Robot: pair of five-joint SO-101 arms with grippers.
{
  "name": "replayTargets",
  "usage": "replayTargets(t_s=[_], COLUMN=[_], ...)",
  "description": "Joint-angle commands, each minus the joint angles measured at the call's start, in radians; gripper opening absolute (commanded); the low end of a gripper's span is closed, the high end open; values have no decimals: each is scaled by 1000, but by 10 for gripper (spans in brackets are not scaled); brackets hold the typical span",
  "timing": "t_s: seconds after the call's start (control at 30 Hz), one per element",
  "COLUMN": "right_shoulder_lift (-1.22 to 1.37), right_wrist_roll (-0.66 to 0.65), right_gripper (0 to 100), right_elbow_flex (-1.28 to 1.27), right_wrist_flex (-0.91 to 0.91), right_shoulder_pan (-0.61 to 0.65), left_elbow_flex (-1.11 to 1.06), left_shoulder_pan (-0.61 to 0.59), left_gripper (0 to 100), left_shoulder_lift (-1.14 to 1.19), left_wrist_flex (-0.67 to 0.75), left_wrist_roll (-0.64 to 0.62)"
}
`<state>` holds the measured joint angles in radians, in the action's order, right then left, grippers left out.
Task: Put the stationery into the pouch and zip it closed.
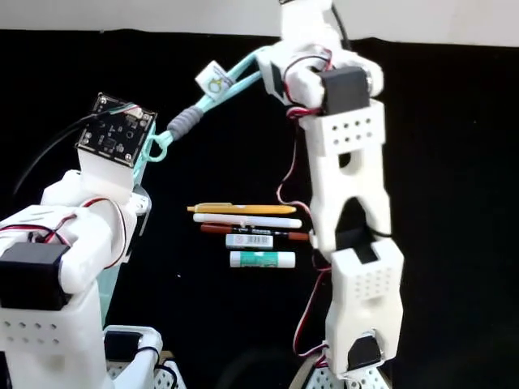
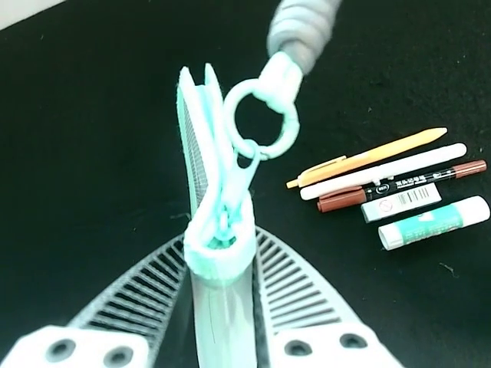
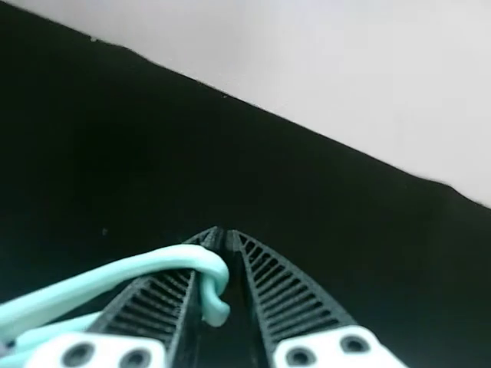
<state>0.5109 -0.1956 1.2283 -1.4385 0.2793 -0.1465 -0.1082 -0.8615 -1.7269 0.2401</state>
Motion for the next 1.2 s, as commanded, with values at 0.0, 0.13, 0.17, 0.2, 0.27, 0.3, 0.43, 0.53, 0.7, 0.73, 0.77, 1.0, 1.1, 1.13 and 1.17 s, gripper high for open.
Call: replayTargets(t_s=[0.0, 0.13, 0.17, 0.2, 0.27, 0.3, 0.43, 0.53, 0.7, 0.73, 0.77, 1.0, 1.1, 1.13, 1.17], right_shoulder_lift=[35, 84, 93, 104, 125, 136, 176, 202, 245, 252, 260, 334, 358, 360, 360], right_wrist_roll=[-2, -2, -2, -2, -2, -2, -2, 0, 0, 0, 0, 0, 0, 0, 0], right_gripper=[9, 8, 8, 8, 8, 8, 8, 8, 8, 8, 8, 8, 8, 8, 8], right_elbow_flex=[15, 15, 15, 15, 15, 15, 15, 15, 15, 15, 15, 15, 15, 16, 16], right_wrist_flex=[84, 166, 193, 217, 252, 268, 297, 315, 352, 352, 355, 394, 395, 395, 395], right_shoulder_pan=[-58, -73, -81, -93, -114, -127, -163, -189, -223, -226, -232, -286, -303, -305, -305], left_elbow_flex=[4, 2, 2, 2, 1, -4, -71, -99, -99, -99, -99, -97, -97, -97, -97], left_shoulder_pan=[-22, -22, -22, -22, -21, -21, -21, -21, -21, -21, -21, -27, -27, -27, -27], left_gripper=[7, 7, 7, 7, 7, 7, 7, 7, 7, 7, 7, 7, 7, 7, 7], left_shoulder_lift=[-13, -13, -13, -13, -13, -13, -13, -13, -13, -13, -13, -13, -13, -13, -13], left_wrist_flex=[-32, -35, -35, -35, -37, -38, -40, -40, -40, -40, -40, -40, -40, -40, -40], left_wrist_roll=[6, 29, 40, 51, 78, 95, 126, 163, 184, 186, 189, 198, 198, 198, 198])
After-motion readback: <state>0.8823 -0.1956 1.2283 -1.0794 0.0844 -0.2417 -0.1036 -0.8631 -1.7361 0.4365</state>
